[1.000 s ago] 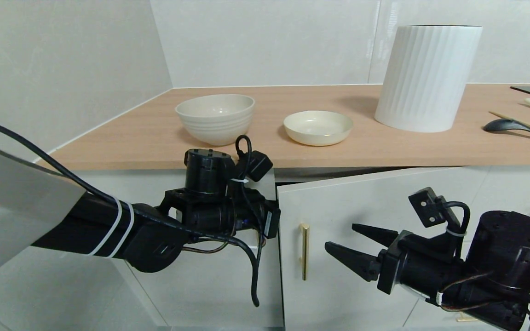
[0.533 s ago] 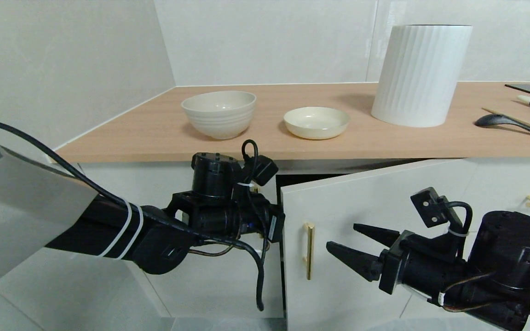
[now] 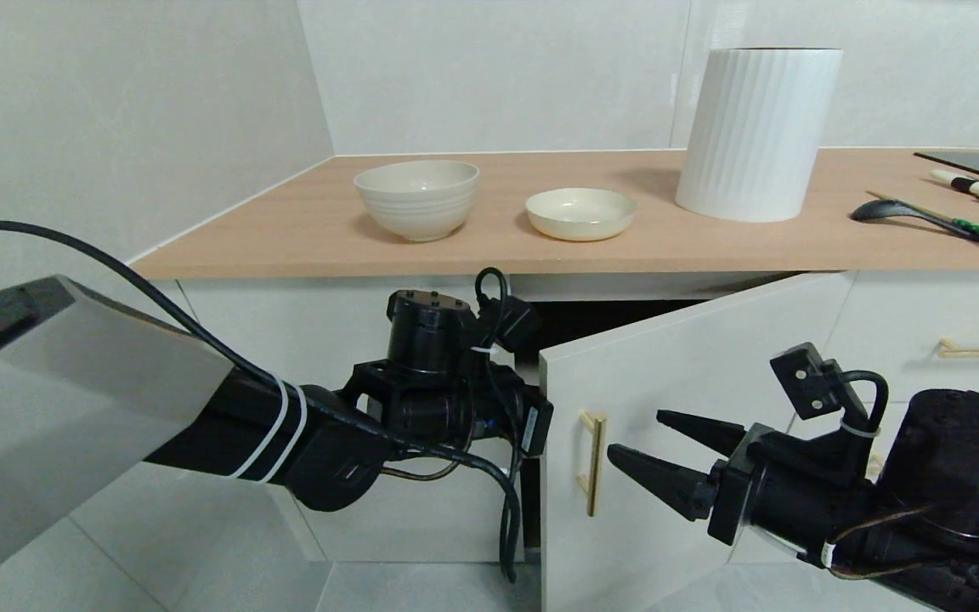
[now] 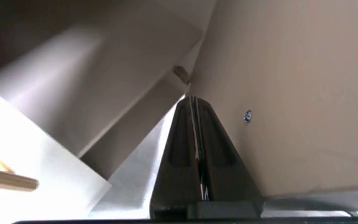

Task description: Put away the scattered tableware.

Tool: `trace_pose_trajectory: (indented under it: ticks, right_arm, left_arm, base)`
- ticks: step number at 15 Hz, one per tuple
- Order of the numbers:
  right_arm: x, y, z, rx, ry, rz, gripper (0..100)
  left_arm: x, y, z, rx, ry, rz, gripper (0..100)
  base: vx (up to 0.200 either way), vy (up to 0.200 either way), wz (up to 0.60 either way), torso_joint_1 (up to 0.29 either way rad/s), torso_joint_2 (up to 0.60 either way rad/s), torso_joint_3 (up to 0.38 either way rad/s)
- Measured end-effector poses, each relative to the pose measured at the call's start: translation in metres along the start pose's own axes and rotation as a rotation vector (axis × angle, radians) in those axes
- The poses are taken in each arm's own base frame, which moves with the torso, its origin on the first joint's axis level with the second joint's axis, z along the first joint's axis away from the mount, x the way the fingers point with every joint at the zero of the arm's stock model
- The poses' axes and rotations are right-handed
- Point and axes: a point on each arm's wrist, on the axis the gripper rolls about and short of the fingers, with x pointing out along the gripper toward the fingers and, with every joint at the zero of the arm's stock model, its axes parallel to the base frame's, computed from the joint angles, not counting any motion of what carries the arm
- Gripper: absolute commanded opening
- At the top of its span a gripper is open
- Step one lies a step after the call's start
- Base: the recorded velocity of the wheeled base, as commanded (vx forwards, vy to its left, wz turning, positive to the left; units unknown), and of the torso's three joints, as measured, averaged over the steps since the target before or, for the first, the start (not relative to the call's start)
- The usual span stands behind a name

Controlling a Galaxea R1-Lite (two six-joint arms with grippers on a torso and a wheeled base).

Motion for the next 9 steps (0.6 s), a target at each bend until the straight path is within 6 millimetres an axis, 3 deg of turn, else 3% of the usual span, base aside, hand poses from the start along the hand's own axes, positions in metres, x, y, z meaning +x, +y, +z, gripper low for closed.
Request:
trace_pose_trajectory:
  ticks: [2,5,9]
  right_arm:
    - [-0.003,0.001,0.004,-0.003,-0.015,0.003,100]
    - [-0.008,0.004,0.009,-0.009,-0.039,0.005,100]
    - [-0.029,0.008,0.005,-0.008,-0.03,-0.018,100]
  left_arm:
    - [0.003,-0.004,-0.001,0.002,0.006,-0.007,0]
    - [0.006,-0.007,-0.001,0.006,0.002,-0.002,0]
    - [0.013,-0.008,-0.004,0.01,0.004,-0.008,0]
  base:
    - [0.0,0.0,0.0,0.0,0.0,0.0]
    - [-0.2,0.0,0.0,0.007,0.0,0.004]
    - [0.0,0.0,0.0,0.0,0.0,0.0]
